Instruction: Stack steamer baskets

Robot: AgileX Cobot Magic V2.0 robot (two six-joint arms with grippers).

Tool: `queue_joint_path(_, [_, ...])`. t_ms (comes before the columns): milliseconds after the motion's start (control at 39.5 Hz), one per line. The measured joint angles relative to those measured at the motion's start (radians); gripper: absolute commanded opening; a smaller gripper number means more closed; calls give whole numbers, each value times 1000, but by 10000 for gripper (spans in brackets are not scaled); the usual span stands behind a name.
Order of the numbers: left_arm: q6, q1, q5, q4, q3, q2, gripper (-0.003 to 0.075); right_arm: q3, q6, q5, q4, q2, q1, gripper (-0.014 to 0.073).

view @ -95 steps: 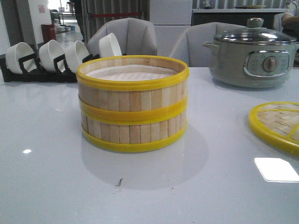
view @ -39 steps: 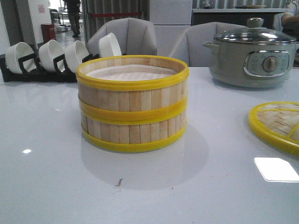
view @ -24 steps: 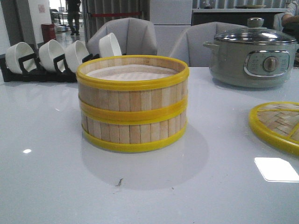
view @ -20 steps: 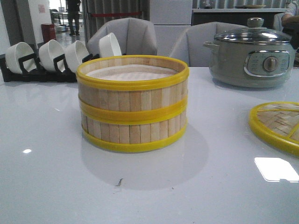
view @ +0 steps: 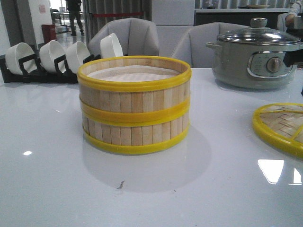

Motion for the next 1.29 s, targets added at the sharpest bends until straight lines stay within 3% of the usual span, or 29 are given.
queue_joint_path(836, [0, 0, 0, 0, 0, 0, 87, 0, 0, -14, -37, 74, 0, 345])
queue_joint_path(988, [0, 0, 0, 0, 0, 0, 87, -2, 0, -14, -39, 77, 0, 217])
queue_joint_path(1115, [0, 0, 0, 0, 0, 0, 87, -4, 0, -11, -39, 77, 0, 31])
queue_joint_path(1292, [0, 0, 0, 0, 0, 0, 87, -4, 0, -6, -39, 77, 0, 36])
